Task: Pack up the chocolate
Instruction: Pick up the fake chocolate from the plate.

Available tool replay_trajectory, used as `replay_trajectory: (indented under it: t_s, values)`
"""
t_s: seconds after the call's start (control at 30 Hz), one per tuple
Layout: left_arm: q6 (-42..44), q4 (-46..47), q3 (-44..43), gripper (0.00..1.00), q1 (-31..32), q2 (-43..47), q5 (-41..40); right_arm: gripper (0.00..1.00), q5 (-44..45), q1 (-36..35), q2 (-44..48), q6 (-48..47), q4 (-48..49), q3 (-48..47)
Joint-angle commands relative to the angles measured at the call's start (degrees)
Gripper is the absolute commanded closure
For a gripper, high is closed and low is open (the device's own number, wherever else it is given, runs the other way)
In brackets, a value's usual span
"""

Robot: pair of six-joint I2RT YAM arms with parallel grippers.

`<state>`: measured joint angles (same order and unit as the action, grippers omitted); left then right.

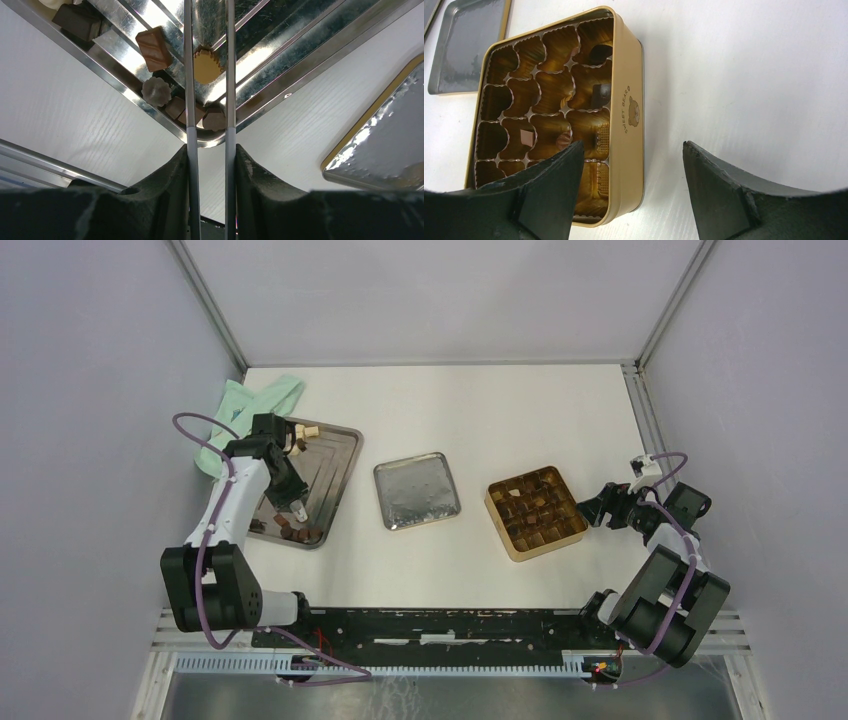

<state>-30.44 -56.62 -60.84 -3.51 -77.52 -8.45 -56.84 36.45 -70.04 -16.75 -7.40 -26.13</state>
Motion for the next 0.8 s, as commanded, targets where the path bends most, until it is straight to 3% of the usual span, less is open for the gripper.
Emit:
replay_trajectory:
  t_s: [0.0,0.5,0.77]
  values:
    - [2.06,1.51,-0.51,0.98,-0.36,2.08,0.70,0.22,-1.30,0.29,-0.23,-0.91,0.72,-2.06]
    - [1.62,0.59,-1.89,0.98,-0.33,4.47,1.32,0.22,-1.43,0.29,-0.01,-0.83,0.75,-2.07]
    - [0.44,1.66,-2.62,0.98,-0.02,9.46,12.31,0.22,-2.54,0.29,0.21,-1.32,0.72,-1.85]
